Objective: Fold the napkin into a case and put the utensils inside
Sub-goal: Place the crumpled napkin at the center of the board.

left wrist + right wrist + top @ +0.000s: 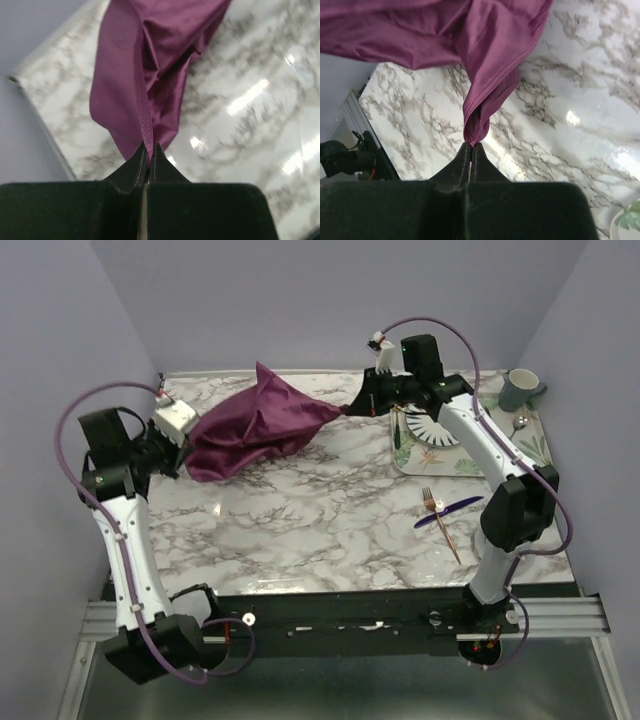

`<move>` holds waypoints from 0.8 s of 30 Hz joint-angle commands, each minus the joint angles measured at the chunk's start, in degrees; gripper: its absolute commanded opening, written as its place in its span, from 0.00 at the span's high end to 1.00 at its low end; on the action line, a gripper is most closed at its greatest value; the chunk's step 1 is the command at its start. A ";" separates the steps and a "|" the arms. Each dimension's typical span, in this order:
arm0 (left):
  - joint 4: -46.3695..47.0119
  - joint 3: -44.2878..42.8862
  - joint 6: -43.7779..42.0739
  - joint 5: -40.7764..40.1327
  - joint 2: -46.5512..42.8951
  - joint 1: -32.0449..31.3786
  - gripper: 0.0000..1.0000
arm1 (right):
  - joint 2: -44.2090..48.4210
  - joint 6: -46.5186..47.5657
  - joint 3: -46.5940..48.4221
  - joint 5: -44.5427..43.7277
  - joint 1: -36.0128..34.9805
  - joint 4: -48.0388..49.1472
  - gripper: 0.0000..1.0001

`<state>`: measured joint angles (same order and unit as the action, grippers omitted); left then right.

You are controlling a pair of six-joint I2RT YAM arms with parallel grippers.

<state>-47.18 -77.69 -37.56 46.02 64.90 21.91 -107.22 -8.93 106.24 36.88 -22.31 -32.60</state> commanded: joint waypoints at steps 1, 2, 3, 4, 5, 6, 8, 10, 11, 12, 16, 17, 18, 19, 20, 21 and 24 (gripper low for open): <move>-7.31 18.77 -16.74 -8.20 -9.43 -1.61 1.00 | 2.63 2.68 -12.52 1.09 0.95 0.17 0.99; -7.49 23.59 -17.54 -9.18 -10.66 -2.13 1.00 | 2.80 2.95 -16.46 0.74 0.86 0.08 0.99; -7.58 25.64 -18.24 -10.32 -12.68 -2.22 1.00 | 2.98 4.34 -18.59 0.39 0.95 -0.01 0.99; -7.66 27.57 -19.64 -11.47 -13.31 -2.31 1.00 | 3.15 5.23 -20.17 -0.14 0.86 -0.88 0.99; -7.84 31.07 -20.61 -14.44 -13.75 -2.57 1.00 | 3.16 6.11 -21.50 -1.45 0.86 -1.67 0.99; -7.93 32.50 -21.84 -16.21 -13.32 -2.75 1.00 | 3.16 7.60 -24.29 -2.07 0.95 -2.90 0.99; -7.41 34.62 -23.00 -20.50 -11.91 -2.66 0.90 | 3.42 8.40 -27.12 -2.69 0.86 -3.26 0.99; -7.40 33.23 -20.12 -20.71 -8.14 -2.58 0.66 | 3.42 8.49 -30.46 -2.69 0.95 -3.17 0.99; -6.79 30.00 -18.27 -18.97 -6.65 -2.58 0.43 | 3.25 8.40 -31.08 -2.69 0.95 -3.17 0.99; -6.00 27.96 -16.25 -17.30 -3.41 -2.58 0.36 | 3.07 8.40 -31.44 -2.61 0.86 -3.08 0.99; -0.12 15.93 -1.14 -11.39 7.58 -4.23 0.01 | 1.66 7.35 -31.44 -2.17 0.95 -2.64 0.99; 3.46 11.29 2.02 -11.83 10.04 -5.38 0.01 | 1.23 6.82 -31.18 -1.91 0.86 -2.47 0.99; 5.15 9.07 8.06 -12.27 15.11 -6.43 0.01 | 1.05 6.65 -31.00 -1.82 0.95 -2.29 0.99; 6.56 7.05 10.38 -12.62 17.60 -8.27 0.01 | 1.05 6.47 -30.74 -1.82 0.95 -2.29 0.99; 9.27 2.85 12.75 -12.97 19.97 -9.25 0.04 | 0.79 6.29 -30.39 -1.64 0.95 -2.29 0.99; 10.60 0.89 16.87 -13.58 24.61 -10.13 0.05 | 0.70 6.29 -30.30 -1.55 0.95 -2.38 0.99; 13.60 -7.45 25.22 -15.61 34.27 -13.64 0.11 | 0.87 6.56 -30.12 -2.08 0.86 -2.29 0.99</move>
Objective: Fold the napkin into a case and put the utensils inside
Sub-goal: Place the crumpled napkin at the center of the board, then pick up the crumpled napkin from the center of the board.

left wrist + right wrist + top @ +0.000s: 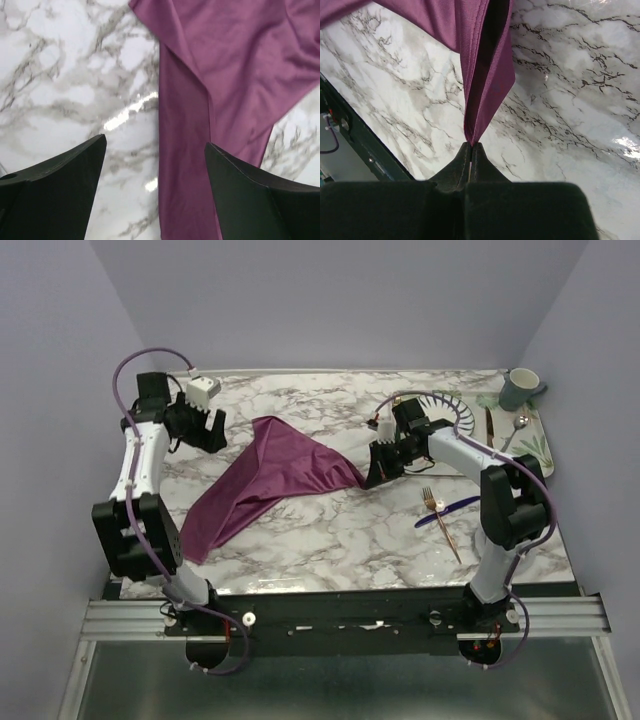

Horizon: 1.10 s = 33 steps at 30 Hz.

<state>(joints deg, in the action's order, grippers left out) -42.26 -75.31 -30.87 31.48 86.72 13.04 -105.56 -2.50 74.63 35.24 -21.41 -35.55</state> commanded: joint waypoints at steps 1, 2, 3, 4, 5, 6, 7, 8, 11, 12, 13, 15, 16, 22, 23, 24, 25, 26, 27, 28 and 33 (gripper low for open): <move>9.12 -11.95 20.31 -1.34 14.86 -5.47 0.13 | -0.79 0.30 1.57 -0.53 0.05 0.66 0.99; 9.47 -16.06 21.81 -2.30 17.23 -6.44 0.13 | -0.88 0.22 1.66 -0.44 0.05 0.66 0.99; 9.83 -17.84 23.39 -2.48 21.43 -6.88 0.13 | -0.88 0.22 1.75 -0.35 0.05 0.66 0.99; 10.18 -19.42 25.84 -2.83 23.56 -7.23 0.13 | -0.96 0.22 1.83 -0.26 0.05 0.57 0.99; 10.35 -22.74 26.99 -3.70 25.41 -7.50 0.13 | -1.14 0.22 1.92 0.08 -0.04 0.48 0.99; 10.36 -24.26 27.88 -4.32 29.00 -8.11 0.13 | -1.23 0.30 2.18 0.09 -0.04 0.39 0.99; 10.53 -25.66 28.84 -5.46 30.69 -8.46 0.12 | -1.23 0.22 2.19 0.09 0.05 0.39 0.99; 10.44 -28.38 30.33 -6.69 32.27 -8.73 0.12 | -1.40 0.13 2.27 0.52 0.05 0.31 0.99; 10.35 -31.55 32.70 -7.31 37.37 -9.34 0.13 | -1.75 0.04 2.45 0.70 0.05 0.31 0.99; 10.44 -32.09 33.24 -7.49 39.39 -9.43 0.13 | -1.76 0.04 2.54 0.62 0.05 0.22 0.99; 10.36 -32.62 33.68 -7.49 40.28 -9.52 0.13 | -1.76 0.04 2.62 0.70 0.05 0.22 0.99; 10.44 -33.94 34.65 -7.66 42.56 -9.70 0.14 | -1.84 0.22 2.89 0.53 0.05 0.04 0.99; 10.44 -34.29 34.74 -8.10 43.18 -9.96 0.15 | -1.84 0.22 2.89 0.44 0.05 -0.22 0.99; 11.15 -36.66 36.93 -7.58 47.40 -10.23 0.17 | -1.76 0.66 3.59 0.61 0.05 -1.27 0.99; 11.23 -37.45 37.29 -7.40 47.84 -10.49 0.19 | -1.67 0.74 3.59 0.44 0.05 -1.28 0.99; 11.15 -37.80 37.64 -7.23 48.80 -10.66 0.20 | -1.76 0.83 3.68 0.35 0.05 -1.45 0.99; 11.23 -38.16 38.16 -6.97 49.16 -10.75 0.21 | -1.76 0.92 3.77 0.35 0.05 -1.63 0.99; 11.23 -38.85 38.60 -6.01 49.60 -10.84 0.23 | -1.76 1.01 3.77 0.18 0.05 -1.63 0.99; 11.24 -39.21 38.87 -5.56 50.56 -11.10 0.25 | -1.84 1.10 3.77 0.09 0.05 -1.71 0.99; 11.24 -39.56 39.13 -5.21 51.00 -11.19 0.26 | -1.84 1.18 3.85 -0.09 0.05 -1.80 0.99; 9.14 -44.30 41.42 -2.67 55.30 -11.28 0.42 | -2.28 1.80 4.73 -0.52 0.05 -2.33 0.99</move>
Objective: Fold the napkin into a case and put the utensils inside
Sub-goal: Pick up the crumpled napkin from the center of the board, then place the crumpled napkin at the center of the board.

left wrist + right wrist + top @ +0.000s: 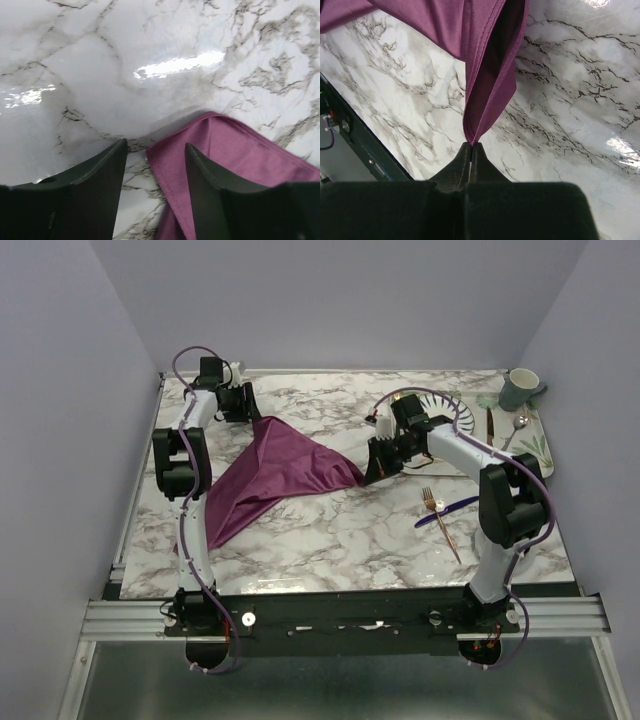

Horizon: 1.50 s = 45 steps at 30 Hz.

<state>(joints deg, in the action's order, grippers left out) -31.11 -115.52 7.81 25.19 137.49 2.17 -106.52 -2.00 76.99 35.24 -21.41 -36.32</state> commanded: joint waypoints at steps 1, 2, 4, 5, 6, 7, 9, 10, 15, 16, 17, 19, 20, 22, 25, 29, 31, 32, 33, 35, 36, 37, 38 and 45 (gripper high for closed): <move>-2.89 -5.23 2.99 4.07 5.24 -0.42 0.44 | -1.32 1.47 2.55 -0.61 0.05 -1.74 0.99; -3.86 -6.80 3.26 4.60 5.77 -0.42 0.52 | -1.50 1.47 3.16 -0.79 0.05 -1.83 0.99; -4.48 -8.22 3.35 6.62 6.73 -0.42 0.62 | -2.02 3.67 3.95 -1.49 0.14 -2.18 0.99; -5.27 -9.53 3.17 7.32 6.74 -0.42 0.76 | -2.46 4.10 5.26 -1.76 0.05 -2.35 0.99; -5.80 -10.15 3.00 8.03 6.82 -0.42 0.83 | -3.16 4.98 5.97 -2.54 0.14 -2.44 0.99; -6.41 -10.77 2.91 10.21 6.65 -0.33 0.91 | -3.69 5.42 6.93 -2.90 0.14 -2.62 0.99; -9.31 -13.05 2.47 12.50 5.25 -0.15 1.00 | -4.74 6.56 10.00 -3.60 0.14 -3.06 0.99; -9.84 -12.97 1.95 15.47 4.03 0.02 1.00 | -6.05 6.83 11.15 -3.78 0.23 -3.23 0.99; -10.81 -2.80 -4.02 23.93 -12.37 0.03 1.00 | -10.19 6.57 18.10 -4.22 0.84 -4.03 0.99; -10.98 -0.08 -5.34 24.98 -15.38 -0.33 1.00 | -10.55 6.40 19.76 -4.13 1.19 -4.11 0.99; -11.77 5.69 -9.09 25.34 -18.20 -0.76 1.00 | -11.25 6.22 20.30 -4.04 1.37 -4.11 0.99; -13.70 10.47 -13.24 25.78 -25.41 -1.99 1.00 | -11.43 5.69 21.53 -3.78 1.63 -4.11 0.99; -17.28 12.15 -15.96 26.22 -27.43 -2.00 1.00 | -11.26 5.69 21.62 -3.69 1.72 -4.20 0.99; -19.94 17.59 -23.53 26.31 -34.11 -6.29 1.00 | -10.82 5.69 21.62 -3.78 1.72 -3.77 0.99; -21.44 29.54 -29.59 28.07 -45.00 -10.51 1.00 | -10.11 6.04 21.36 -4.48 1.81 -3.59 0.99; -22.50 44.13 -36.28 26.59 -58.71 -26.54 1.00 | -8.88 6.92 19.87 -5.45 2.33 -3.41 0.99; -21.80 50.99 -38.91 23.61 -64.96 -34.74 1.00 | -8.44 7.45 18.81 -5.71 2.68 -3.41 0.99; -20.40 52.93 -38.93 22.20 -66.46 -38.35 1.00 | -8.27 7.54 18.55 -5.71 2.86 -3.41 0.99; -19.78 55.82 -38.84 21.14 -68.04 -46.22 1.00 | -8.09 7.71 18.20 -5.54 2.95 -3.32 0.99; -17.94 57.42 -37.88 19.64 -68.23 -51.37 1.00 | -7.57 7.71 17.23 -5.19 2.95 -2.97 0.99; -17.76 57.69 -37.87 19.98 -67.28 -52.96 1.00 | -7.30 7.89 16.88 -4.40 3.04 -2.97 0.99; -17.67 57.08 -37.70 20.25 -66.48 -52.98 1.00 | -7.21 7.98 16.35 -3.87 3.04 -2.88 0.99; -18.36 56.21 -37.26 19.03 -65.61 -52.71 1.00 | -6.69 8.15 16.09 -3.43 3.04 -2.88 0.99; -17.31 41.82 -30.76 27.92 -54.12 -22.77 0.48 | -4.49 11.05 13.27 1.23 3.04 -2.88 0.99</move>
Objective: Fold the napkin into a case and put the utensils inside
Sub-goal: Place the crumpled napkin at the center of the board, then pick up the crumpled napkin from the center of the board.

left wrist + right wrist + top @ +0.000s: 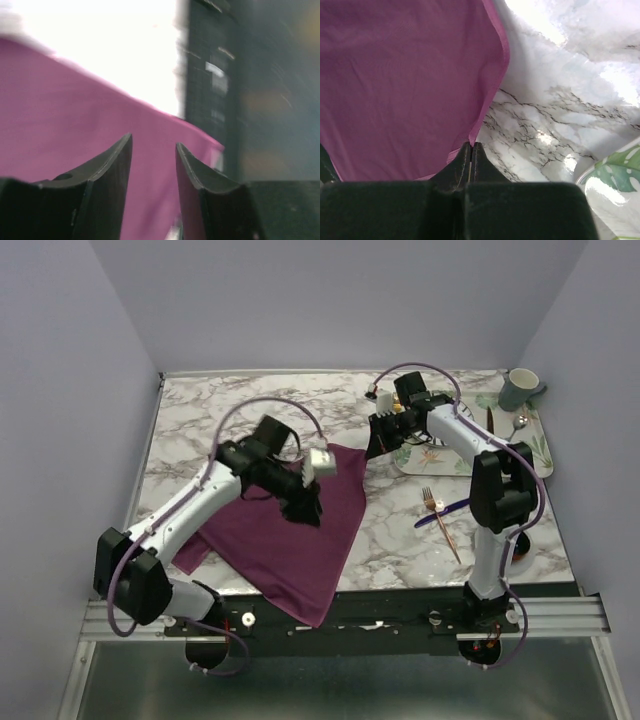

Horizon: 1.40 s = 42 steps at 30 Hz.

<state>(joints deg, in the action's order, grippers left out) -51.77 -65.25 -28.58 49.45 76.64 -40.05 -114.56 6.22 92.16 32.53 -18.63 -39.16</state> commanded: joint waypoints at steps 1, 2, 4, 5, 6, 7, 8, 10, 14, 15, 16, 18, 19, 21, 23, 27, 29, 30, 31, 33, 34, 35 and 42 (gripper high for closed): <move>3.08 -10.14 5.29 0.59 8.68 21.57 0.48 | 3.64 2.83 -1.98 4.03 0.26 -0.13 0.99; 3.51 -11.29 5.46 -2.31 10.27 25.42 0.47 | 3.91 3.01 -2.25 4.12 0.26 -0.13 0.99; 5.09 -13.49 8.17 -7.93 14.93 29.57 0.46 | 3.82 3.19 -2.16 3.94 0.26 -0.92 0.99; 7.53 -13.84 10.10 -10.58 16.25 32.73 0.46 | 3.91 3.27 -2.16 4.20 0.18 -1.27 0.99; 7.82 -15.07 11.25 -13.39 19.48 34.41 0.46 | 4.00 3.27 -2.16 4.12 0.09 -1.62 0.99; 7.39 -15.86 12.05 -16.98 21.08 35.65 0.46 | 4.08 3.19 -2.16 4.03 0.18 -2.06 0.99; 7.21 -16.48 12.58 -18.67 22.40 36.62 0.45 | 4.26 3.19 -2.42 3.94 0.09 -2.15 0.99; 8.34 -16.14 13.20 -22.01 24.60 38.82 0.44 | 4.52 3.10 -3.03 3.77 -0.09 -2.33 0.99; 11.33 -14.03 13.46 -33.17 27.33 39.44 0.46 | 4.70 2.66 -3.92 3.50 -0.26 -2.85 0.99; 11.77 -13.59 13.72 -33.97 28.20 39.52 0.46 | 4.61 2.57 -4.00 3.33 -0.35 -2.77 0.99; 12.30 -13.41 13.81 -34.68 28.65 39.61 0.46 | 4.61 2.57 -4.27 3.41 -0.44 -2.85 0.99; 13.88 -13.32 14.25 -36.52 29.44 39.61 0.46 | 4.61 2.40 -4.71 3.41 -0.44 -2.86 0.99; 14.24 -13.41 14.25 -37.05 30.40 39.61 0.46 | 4.61 2.39 -4.80 3.41 -0.44 -2.86 0.99; 15.03 -14.11 14.34 -38.19 31.55 39.61 0.46 | 4.44 2.22 -4.97 3.41 -0.44 -2.77 0.99; 16.25 -14.37 14.69 -39.78 32.87 39.61 0.48 | 4.35 2.22 -4.97 3.41 -0.53 -2.85 0.99; 16.70 -16.21 15.22 -39.08 34.98 39.61 0.49 | 4.00 2.13 -4.54 3.41 -0.53 -2.94 0.99; 16.26 -17.18 16.35 -37.68 36.38 39.61 0.49 | 3.73 2.22 -4.27 3.24 -0.53 -3.29 0.99; 16.09 -17.80 16.62 -37.15 36.73 39.53 0.49 | 3.65 2.31 -4.18 3.24 -0.53 -3.38 0.99; 16.26 -18.06 16.80 -36.97 37.35 39.53 0.49 | 3.65 2.39 -4.18 3.15 -0.53 -3.56 0.99; 16.08 -18.68 17.06 -36.36 37.96 39.35 0.49 | 3.65 2.48 -4.27 3.06 -0.53 -3.56 0.99; 16.08 -18.68 17.06 -36.36 38.40 39.26 0.49 | 3.65 2.57 -4.27 2.97 -0.53 -3.65 0.99; 16.26 -18.68 17.06 -36.44 38.58 39.17 0.49 | 3.56 2.57 -4.36 3.06 -0.53 -3.65 0.99; 19.07 -15.70 18.91 -37.94 38.67 38.38 0.51 | 3.21 2.40 -4.53 2.97 -0.53 -3.65 0.99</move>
<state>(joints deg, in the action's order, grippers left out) -34.96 -82.37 -11.18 12.38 114.50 -0.86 -111.74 8.47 87.90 35.24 -18.79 -41.69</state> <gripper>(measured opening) 0.492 0.015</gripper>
